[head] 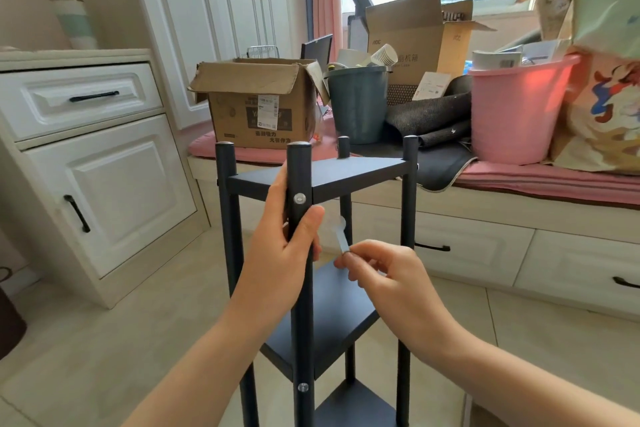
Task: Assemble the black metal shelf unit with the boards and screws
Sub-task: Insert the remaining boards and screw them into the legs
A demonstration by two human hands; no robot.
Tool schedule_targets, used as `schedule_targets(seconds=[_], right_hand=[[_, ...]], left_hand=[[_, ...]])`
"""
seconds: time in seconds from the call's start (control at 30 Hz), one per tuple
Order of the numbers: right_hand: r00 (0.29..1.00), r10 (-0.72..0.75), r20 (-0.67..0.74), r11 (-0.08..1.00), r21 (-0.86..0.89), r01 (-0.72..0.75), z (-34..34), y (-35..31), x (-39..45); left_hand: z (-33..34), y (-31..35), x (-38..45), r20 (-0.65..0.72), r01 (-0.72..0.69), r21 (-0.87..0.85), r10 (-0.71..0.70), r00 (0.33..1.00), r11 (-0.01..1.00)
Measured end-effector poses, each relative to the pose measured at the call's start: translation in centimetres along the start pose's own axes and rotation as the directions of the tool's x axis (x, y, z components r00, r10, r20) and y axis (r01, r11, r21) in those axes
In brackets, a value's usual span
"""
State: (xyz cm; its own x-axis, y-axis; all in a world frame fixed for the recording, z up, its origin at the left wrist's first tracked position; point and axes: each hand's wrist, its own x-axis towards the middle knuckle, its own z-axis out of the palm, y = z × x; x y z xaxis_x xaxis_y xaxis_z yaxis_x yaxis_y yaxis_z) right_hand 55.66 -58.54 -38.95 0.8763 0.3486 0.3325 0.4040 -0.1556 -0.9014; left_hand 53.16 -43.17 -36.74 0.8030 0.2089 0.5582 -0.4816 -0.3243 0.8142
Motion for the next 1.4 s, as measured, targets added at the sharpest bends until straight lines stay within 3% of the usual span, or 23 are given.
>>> schedule_targets(seconds=[0.17, 0.37, 0.6, 0.7, 1.07, 1.4], right_hand=[[0.998, -0.030, -0.050, 0.994, -0.102, 0.025, 0.1, -0.4, 1.9], [0.989, -0.026, -0.143, 0.995, -0.101, 0.011, -0.2, -0.3, 3.6], [0.987, -0.081, -0.140, 0.996, -0.057, 0.074, -0.3, 0.4, 3.9], [0.985, -0.085, -0.150, 0.996, -0.054, 0.078, -0.2, 0.7, 4.3], [0.964, -0.138, -0.228, 0.990, -0.070, 0.125, -0.2, 1.5, 5.0], [0.964, -0.142, -0.224, 0.989, -0.072, 0.129, -0.6, 1.5, 5.4]], left_hand=[[1.1, 0.1, 1.9, 0.002, 0.079, -0.065, -0.079, 0.997, 0.995], [2.0, 0.7, 3.4, 0.052, 0.123, -0.114, -0.118, 0.992, 0.986], [2.9, 0.5, 2.8, -0.150, 0.130, -0.348, -0.192, 0.970, 0.928], [3.2, 0.2, 2.9, -0.161, 0.174, -0.408, -0.258, 0.953, 0.897], [2.8, 0.3, 2.8, -0.097, 0.127, -0.318, -0.165, 0.982, 0.940], [2.2, 0.1, 3.2, -0.041, 0.144, -0.353, -0.169, 0.985, 0.924]])
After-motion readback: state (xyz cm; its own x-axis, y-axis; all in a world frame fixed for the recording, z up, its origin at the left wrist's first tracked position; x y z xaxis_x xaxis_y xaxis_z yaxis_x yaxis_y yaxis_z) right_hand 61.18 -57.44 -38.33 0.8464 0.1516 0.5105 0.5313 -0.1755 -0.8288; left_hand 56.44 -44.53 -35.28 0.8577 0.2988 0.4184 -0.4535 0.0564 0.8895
